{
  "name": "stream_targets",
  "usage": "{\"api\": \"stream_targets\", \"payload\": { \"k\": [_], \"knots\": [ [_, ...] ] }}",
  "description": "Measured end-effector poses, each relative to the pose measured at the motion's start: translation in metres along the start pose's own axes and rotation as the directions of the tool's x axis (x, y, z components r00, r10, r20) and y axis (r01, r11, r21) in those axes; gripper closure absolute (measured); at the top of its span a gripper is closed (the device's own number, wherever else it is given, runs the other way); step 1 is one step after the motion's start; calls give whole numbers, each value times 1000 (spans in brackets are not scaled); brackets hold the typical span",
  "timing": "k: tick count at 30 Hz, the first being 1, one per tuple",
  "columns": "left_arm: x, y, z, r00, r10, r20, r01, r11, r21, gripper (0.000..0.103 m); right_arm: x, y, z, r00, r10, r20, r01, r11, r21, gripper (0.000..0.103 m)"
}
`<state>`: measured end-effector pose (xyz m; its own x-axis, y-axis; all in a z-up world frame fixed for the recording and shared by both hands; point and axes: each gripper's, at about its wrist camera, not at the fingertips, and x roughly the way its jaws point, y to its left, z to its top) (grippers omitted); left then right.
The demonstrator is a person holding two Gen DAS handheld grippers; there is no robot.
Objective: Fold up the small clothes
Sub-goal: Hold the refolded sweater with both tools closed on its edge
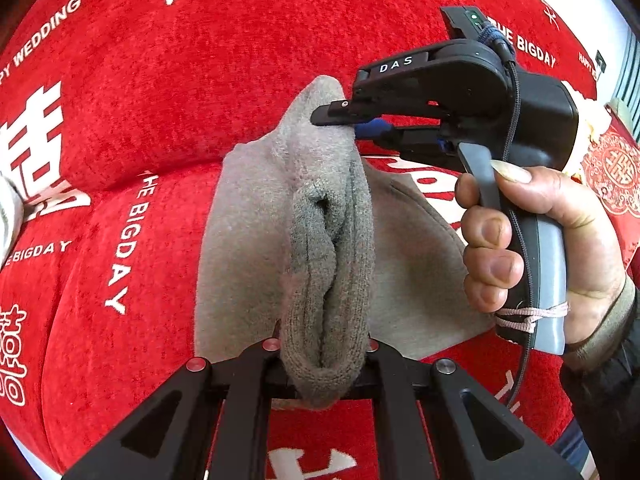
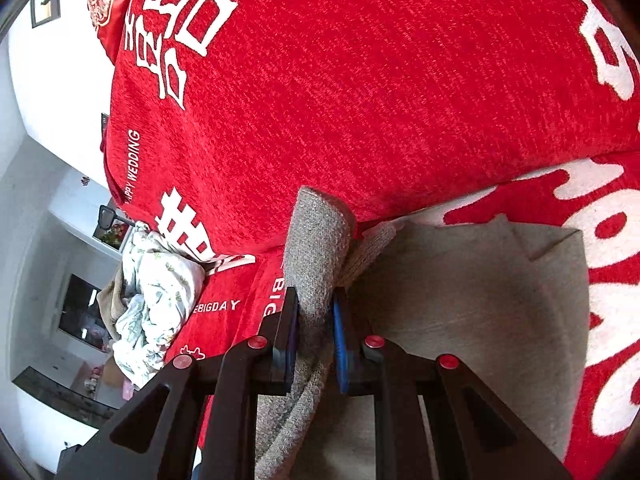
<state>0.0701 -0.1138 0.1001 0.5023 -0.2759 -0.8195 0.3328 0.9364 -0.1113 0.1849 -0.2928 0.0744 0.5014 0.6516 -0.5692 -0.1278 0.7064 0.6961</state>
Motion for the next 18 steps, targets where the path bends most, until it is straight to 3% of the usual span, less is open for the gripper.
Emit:
{"api": "stream_targets", "payload": {
  "k": [18],
  "knots": [
    [28, -62, 19, 999, 14, -52, -9, 995, 103, 95, -21, -52, 18, 1000, 22, -16, -22, 1000, -1, 86]
  ]
}}
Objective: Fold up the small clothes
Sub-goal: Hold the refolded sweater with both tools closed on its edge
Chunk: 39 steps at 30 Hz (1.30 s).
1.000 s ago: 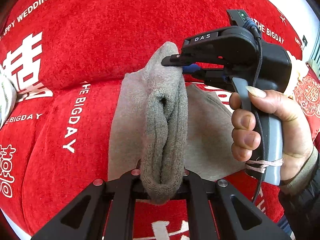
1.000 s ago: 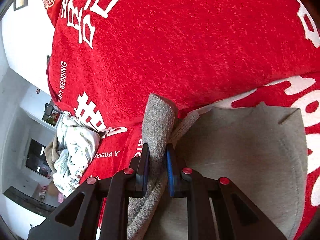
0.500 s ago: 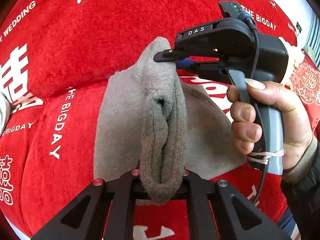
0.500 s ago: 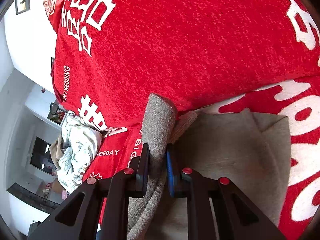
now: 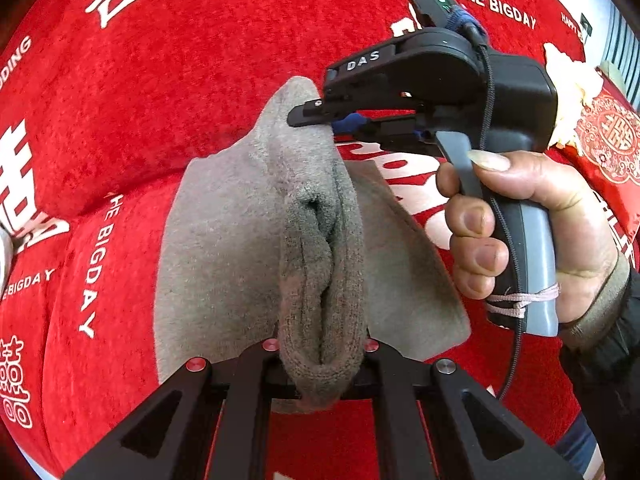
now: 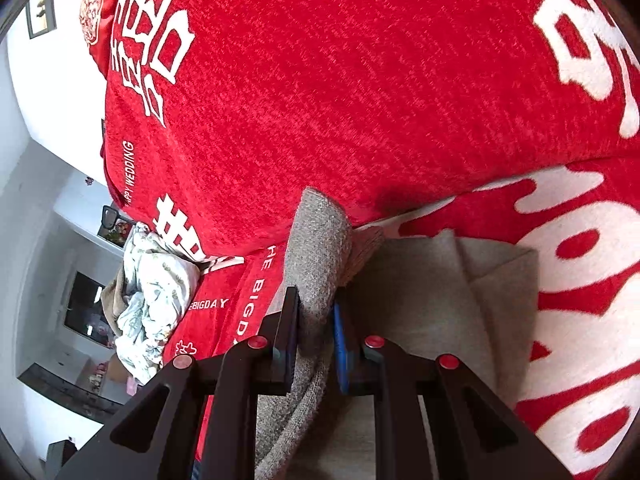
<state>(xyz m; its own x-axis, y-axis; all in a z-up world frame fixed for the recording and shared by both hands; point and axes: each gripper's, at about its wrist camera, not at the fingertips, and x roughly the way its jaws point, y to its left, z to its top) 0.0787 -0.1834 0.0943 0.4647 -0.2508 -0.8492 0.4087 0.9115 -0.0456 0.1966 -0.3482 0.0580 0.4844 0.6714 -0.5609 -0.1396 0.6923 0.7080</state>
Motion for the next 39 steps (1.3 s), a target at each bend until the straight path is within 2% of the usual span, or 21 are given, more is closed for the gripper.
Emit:
{"api": "stream_targets", "payload": {
  "k": [15, 24, 29, 39],
  "knots": [
    [35, -55, 13, 997, 4, -71, 2, 996, 84, 95, -16, -57, 8, 1000, 1, -17, 0, 1000, 31, 86],
    [48, -63, 14, 995, 42, -93, -33, 994, 102, 95, 1, -65, 11, 999, 8, -42, -7, 1000, 28, 86],
    [51, -72, 14, 994, 56, -97, -44, 992, 118, 94, -3, -70, 11, 999, 6, -36, -5, 1000, 24, 86],
    [60, -98, 6, 986, 147, -84, -128, 971, 204, 94, -6, -96, 0, 1000, 20, -16, -18, 996, 92, 86]
  ]
}}
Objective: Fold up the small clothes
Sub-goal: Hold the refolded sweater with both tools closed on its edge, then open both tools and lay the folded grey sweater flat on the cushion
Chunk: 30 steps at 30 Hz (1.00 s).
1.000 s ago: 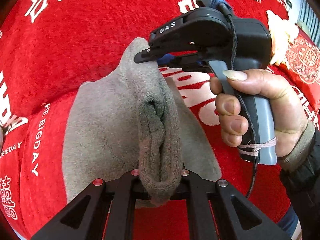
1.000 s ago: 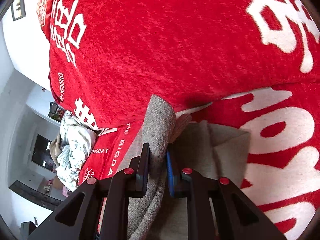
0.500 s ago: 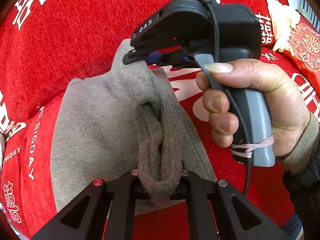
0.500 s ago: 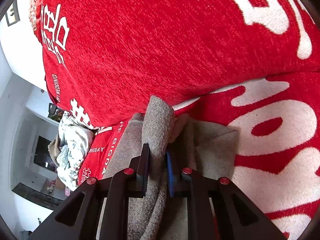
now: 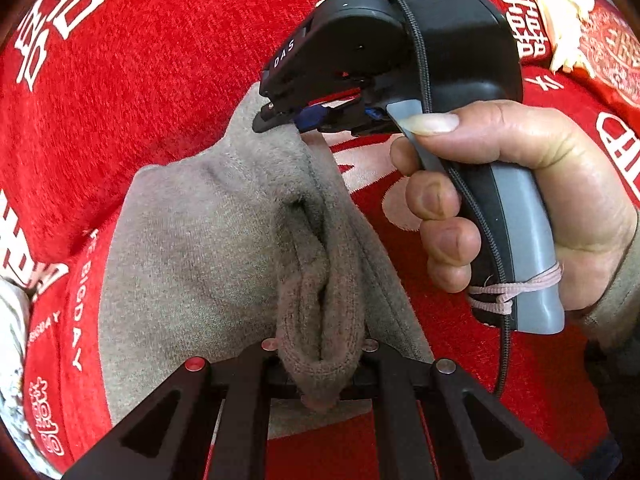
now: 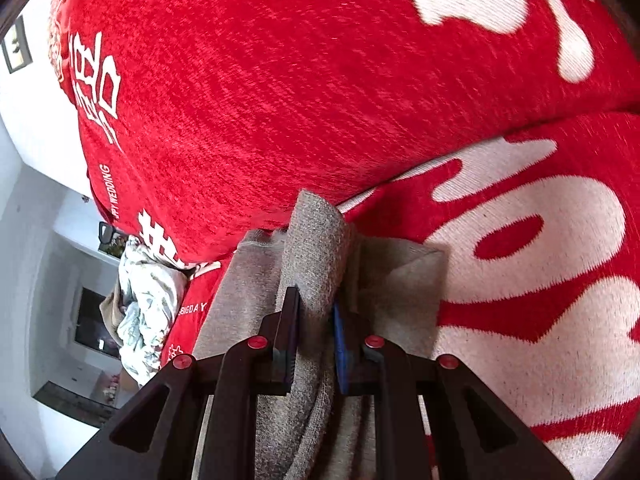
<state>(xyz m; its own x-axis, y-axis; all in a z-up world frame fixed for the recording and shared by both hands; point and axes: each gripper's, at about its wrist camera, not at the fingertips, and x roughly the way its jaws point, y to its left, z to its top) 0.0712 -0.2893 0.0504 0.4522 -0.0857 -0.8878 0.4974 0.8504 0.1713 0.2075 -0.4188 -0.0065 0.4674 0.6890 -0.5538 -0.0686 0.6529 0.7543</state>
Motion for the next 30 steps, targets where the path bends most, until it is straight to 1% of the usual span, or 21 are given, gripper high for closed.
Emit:
{"api": "stream_targets", "payload": {
  "k": [5, 6, 7, 8, 9, 10, 11, 12, 14, 15, 16, 18, 19, 21, 22, 24, 25, 26, 27, 28, 30],
  "knots": [
    [-3, -15, -4, 999, 49, 16, -50, 998, 33, 94, -2, -9, -2, 1000, 3, 2, -4, 1000, 19, 85],
    [-3, -12, -3, 998, 52, 19, -52, 998, 35, 90, -3, -9, -3, 1000, 3, 3, -3, 1000, 23, 84],
    [-5, -13, -4, 999, 44, 23, -44, 998, 34, 81, -4, -11, -3, 1000, -6, 6, 5, 1000, 27, 80],
    [-5, -10, -5, 1000, 17, 23, -17, 999, 27, 58, -6, -11, -3, 1000, -19, 9, 19, 999, 27, 78],
    [-7, -7, -5, 1000, 2, 28, -3, 1000, 16, 47, -9, -11, -3, 999, -41, 16, 40, 999, 24, 76],
    [-11, -3, -6, 999, 3, 42, -2, 1000, -5, 45, -13, -11, -3, 998, -55, 20, 54, 998, 21, 68],
    [-14, 2, -7, 999, -16, 50, 17, 1000, -21, 37, -20, -10, -3, 997, -63, 34, 63, 998, 16, 58],
    [-20, 8, -8, 996, -63, 60, 66, 997, -46, 30, -24, -8, -4, 996, -74, 46, 73, 997, 9, 55],
    [-29, 17, -11, 990, -120, 77, 125, 989, -75, 30, -39, 1, -5, 992, -89, 84, 92, 995, -29, 49],
    [-35, 24, -13, 983, -159, 89, 167, 982, -88, 30, -47, 9, -6, 991, -82, 101, 89, 994, -59, 49],
    [-45, 34, -16, 970, -215, 112, 227, 968, -109, 30, -51, 16, -7, 992, -70, 107, 78, 994, -78, 48],
    [-59, 52, -18, 942, -298, 157, 320, 938, -136, 30, -55, 28, -8, 995, -19, 96, 31, 993, -116, 46],
    [-63, 60, -17, 928, -327, 176, 353, 924, -144, 30, -52, 36, -10, 997, 35, 62, -27, 991, -130, 43],
    [-70, 78, -15, 915, -338, 219, 378, 909, -177, 30, -42, 41, -13, 993, 120, -7, -120, 985, -121, 38],
    [-70, 91, -12, 919, -317, 234, 366, 906, -211, 30, -34, 42, -16, 985, 163, -48, -167, 980, -107, 36],
    [-61, 113, -9, 930, -281, 236, 342, 897, -280, 30, -22, 42, -20, 983, 161, -88, -170, 980, -102, 36],
    [-45, 124, -8, 952, -242, 186, 292, 899, -327, 30, -16, 39, -22, 988, 118, -95, -128, 986, -106, 36],
    [-36, 128, -8, 965, -217, 145, 255, 903, -346, 30, -11, 32, -23, 995, 37, -88, -46, 994, -102, 37],
    [-23, 134, -9, 973, -205, 106, 230, 904, -360, 30, -8, 22, -22, 996, -41, -73, 34, 995, -89, 39],
    [-16, 136, -10, 970, -220, 98, 241, 905, -351, 30, -9, 17, -22, 996, -63, -60, 58, 995, -81, 48],
    [-16, 130, -9, 976, -192, 99, 214, 926, -311, 30, -17, 17, -22, 993, -117, -32, 114, 989, -94, 49]
  ]
}}
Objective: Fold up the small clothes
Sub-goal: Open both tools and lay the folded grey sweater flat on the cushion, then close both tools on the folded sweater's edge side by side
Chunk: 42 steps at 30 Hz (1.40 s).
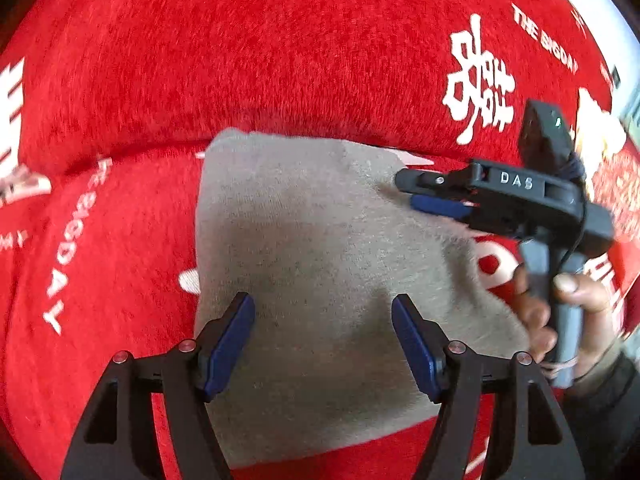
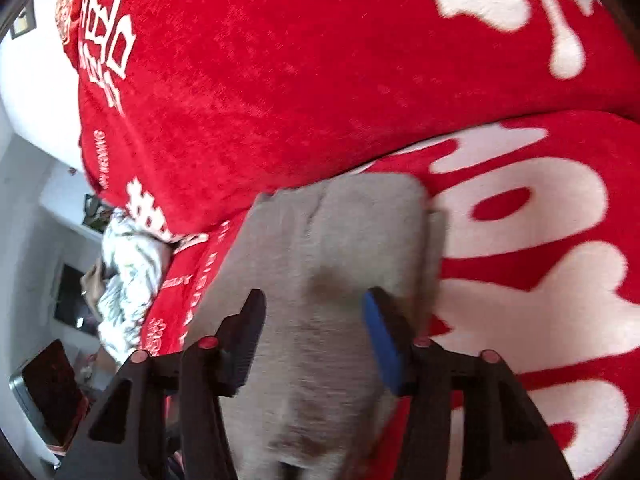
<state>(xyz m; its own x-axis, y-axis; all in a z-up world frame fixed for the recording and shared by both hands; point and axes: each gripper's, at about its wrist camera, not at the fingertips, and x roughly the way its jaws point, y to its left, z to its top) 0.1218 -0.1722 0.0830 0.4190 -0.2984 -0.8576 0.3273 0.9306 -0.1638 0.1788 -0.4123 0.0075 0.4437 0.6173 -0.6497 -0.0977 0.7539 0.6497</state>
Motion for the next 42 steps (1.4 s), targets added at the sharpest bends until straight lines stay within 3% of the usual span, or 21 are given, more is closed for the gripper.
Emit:
{"api": "stream_targets", "payload": {
  "k": [2, 4, 6, 9, 14, 16, 19, 21, 23, 26, 29, 31, 35, 42],
  "knots": [
    [-11, -10, 0, 1000, 7, 26, -7, 1000, 27, 30, -10, 12, -4, 996, -86, 12, 86, 994, -71, 47],
    [-25, -8, 1, 997, -27, 72, 26, 1000, 14, 30, -23, 23, -10, 994, -105, 26, 107, 987, -120, 46],
    [-35, -4, 0, 996, -10, 93, 10, 1000, 9, 30, -42, 38, -22, 998, -49, 42, 56, 984, -172, 46],
    [-39, 4, -4, 995, 36, 93, -38, 999, 15, 30, -62, 60, -44, 998, 46, 41, -35, 971, -236, 36],
    [-31, 23, -17, 994, 90, 65, -90, 996, -12, 30, -65, 79, -84, 992, 124, -13, -122, 945, -303, 35],
    [-25, 30, -22, 993, 109, 41, -108, 994, -18, 30, -54, 80, -95, 994, 97, -55, -109, 945, -309, 35],
    [-17, 37, -29, 993, 113, 21, -112, 993, -25, 30, -40, 64, -112, 997, -1, -77, -21, 957, -289, 35],
    [-13, 40, -33, 994, 112, 5, -112, 993, -27, 30, -44, 55, -118, 999, 7, -53, -21, 961, -276, 36],
    [-14, 43, -37, 994, 107, 2, -107, 994, -23, 30, -56, 47, -120, 999, 35, -30, -41, 972, -232, 36],
    [-17, 42, -38, 993, 115, 3, -115, 993, -8, 30, -67, 47, -125, 1000, 13, -18, -17, 972, -236, 35],
    [-26, 41, -36, 993, 116, 26, -116, 993, 4, 30, -83, 51, -125, 997, -78, 14, 79, 965, -248, 22],
    [-30, 42, -30, 996, 76, 42, -77, 997, 4, 30, -98, 51, -120, 995, -80, 60, 92, 965, -245, 21],
    [-22, 43, -16, 995, 96, 41, -97, 995, 8, 30, -100, 52, -98, 987, -116, 110, 136, 972, -193, 19],
    [-1, 48, 2, 997, 73, 19, -73, 997, -21, 30, -70, 43, -63, 983, -162, 86, 170, 980, -104, 19]
  ]
}}
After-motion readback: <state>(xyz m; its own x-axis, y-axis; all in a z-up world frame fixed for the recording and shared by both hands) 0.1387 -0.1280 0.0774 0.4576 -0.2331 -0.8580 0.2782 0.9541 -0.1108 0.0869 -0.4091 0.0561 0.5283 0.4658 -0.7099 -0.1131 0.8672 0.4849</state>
